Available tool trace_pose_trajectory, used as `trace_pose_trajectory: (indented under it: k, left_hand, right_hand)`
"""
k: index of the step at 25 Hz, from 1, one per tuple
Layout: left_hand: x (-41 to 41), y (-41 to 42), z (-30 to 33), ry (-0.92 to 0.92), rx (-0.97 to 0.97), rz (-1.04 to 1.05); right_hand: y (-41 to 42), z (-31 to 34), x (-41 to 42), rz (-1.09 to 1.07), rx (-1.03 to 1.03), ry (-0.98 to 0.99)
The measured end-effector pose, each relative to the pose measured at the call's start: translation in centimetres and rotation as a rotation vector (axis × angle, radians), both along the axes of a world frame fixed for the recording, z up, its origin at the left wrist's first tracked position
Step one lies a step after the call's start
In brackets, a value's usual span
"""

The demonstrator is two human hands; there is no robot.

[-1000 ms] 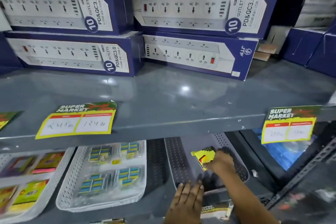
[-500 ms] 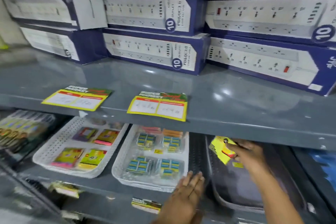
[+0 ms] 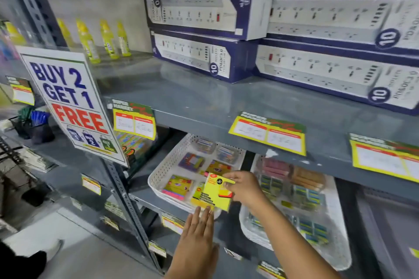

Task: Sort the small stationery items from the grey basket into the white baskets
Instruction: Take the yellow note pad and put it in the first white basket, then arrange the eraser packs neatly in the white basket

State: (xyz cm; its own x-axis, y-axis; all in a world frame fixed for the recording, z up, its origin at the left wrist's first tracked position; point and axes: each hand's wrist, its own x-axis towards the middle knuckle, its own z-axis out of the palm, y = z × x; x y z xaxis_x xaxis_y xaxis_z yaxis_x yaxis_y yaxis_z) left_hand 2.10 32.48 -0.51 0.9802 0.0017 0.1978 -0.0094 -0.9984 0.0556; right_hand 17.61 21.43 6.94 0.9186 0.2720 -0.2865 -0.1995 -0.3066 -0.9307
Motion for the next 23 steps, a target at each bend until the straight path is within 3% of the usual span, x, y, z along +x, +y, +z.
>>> trace_pose_trajectory:
  k: [4, 9, 14, 16, 18, 21, 23]
  left_hand:
    - [0.2, 1.8, -0.6, -0.033, -0.004, -0.07]
    - [0.7, 2.7, -3.0, -0.199, 0.031, -0.111]
    - [0.4, 3.3, -2.9, -0.189, -0.034, -0.127]
    - [0.5, 3.5, -2.7, -0.224, -0.021, -0.153]
    - [0.5, 3.5, -2.8, -0.142, -0.058, -0.183]
    - [1.0, 3.4, -1.7, -0.068, -0.096, -0.166]
    - [1.7, 2.9, -0.4, -0.024, -0.129, -0.171]
  right_hand:
    - [5.8, -1.9, 1.3, 0.048, -0.355, -0.082]
    - [8.8, -3.5, 2.0, 0.071, -0.721, -0.175]
    - [10.1, -4.2, 1.1, 0.084, -1.099, -0.315]
    - [10.4, -4.0, 1.1, 0.108, -1.123, -0.315]
    - [9.9, -3.4, 0.8, 0.105, -1.066, -0.361]
    - [6.5, -1.9, -0.2, -0.01, -0.777, -0.486]
    - [1.7, -1.6, -0.7, -0.141, -0.582, -0.442]
